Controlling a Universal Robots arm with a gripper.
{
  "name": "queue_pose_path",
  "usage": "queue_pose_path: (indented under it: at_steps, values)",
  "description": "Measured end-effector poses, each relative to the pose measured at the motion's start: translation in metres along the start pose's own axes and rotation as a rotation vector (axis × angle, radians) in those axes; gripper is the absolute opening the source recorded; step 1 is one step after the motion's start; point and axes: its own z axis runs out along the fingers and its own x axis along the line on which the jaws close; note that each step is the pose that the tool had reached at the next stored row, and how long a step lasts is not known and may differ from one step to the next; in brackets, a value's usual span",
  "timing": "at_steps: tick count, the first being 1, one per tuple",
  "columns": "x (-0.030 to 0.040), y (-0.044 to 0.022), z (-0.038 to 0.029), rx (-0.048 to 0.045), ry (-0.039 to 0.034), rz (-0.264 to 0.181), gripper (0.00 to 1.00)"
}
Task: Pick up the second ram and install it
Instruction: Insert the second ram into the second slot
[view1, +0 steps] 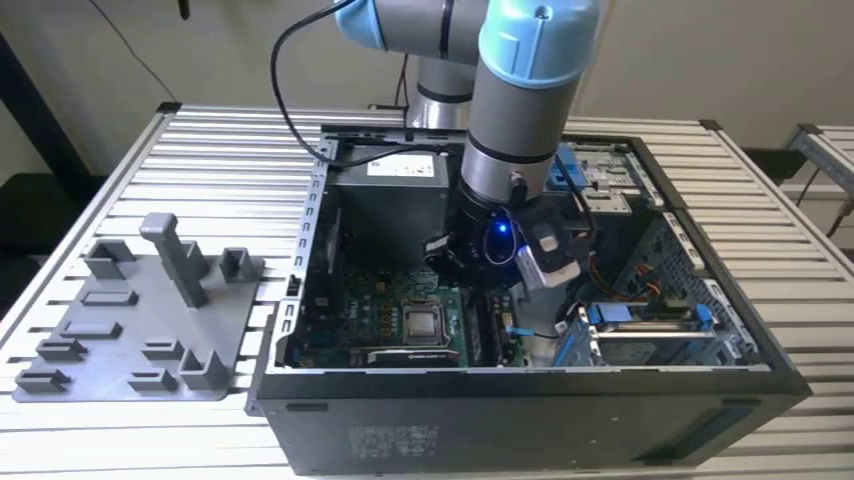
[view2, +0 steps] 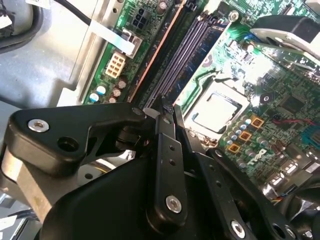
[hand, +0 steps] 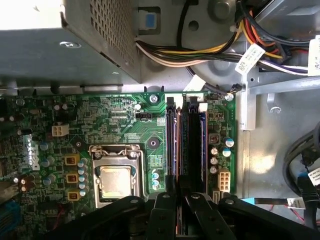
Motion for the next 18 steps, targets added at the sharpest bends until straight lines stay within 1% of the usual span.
queue_pose_path:
  at_steps: [3, 6, 10, 18]
  values:
    - [-0.0003, 0.0001, 0.0001, -0.0002, -0.0036, -0.018, 0.14]
    - [-0.0004, 0.0001, 0.0001, -0.0005, -0.0059, -0.021, 0.14]
    - [-0.0004, 0.0001, 0.0003, -0.0018, -0.0126, -0.021, 0.14]
    - [-0.0005, 0.0001, 0.0006, -0.0020, -0.0129, -0.021, 0.14]
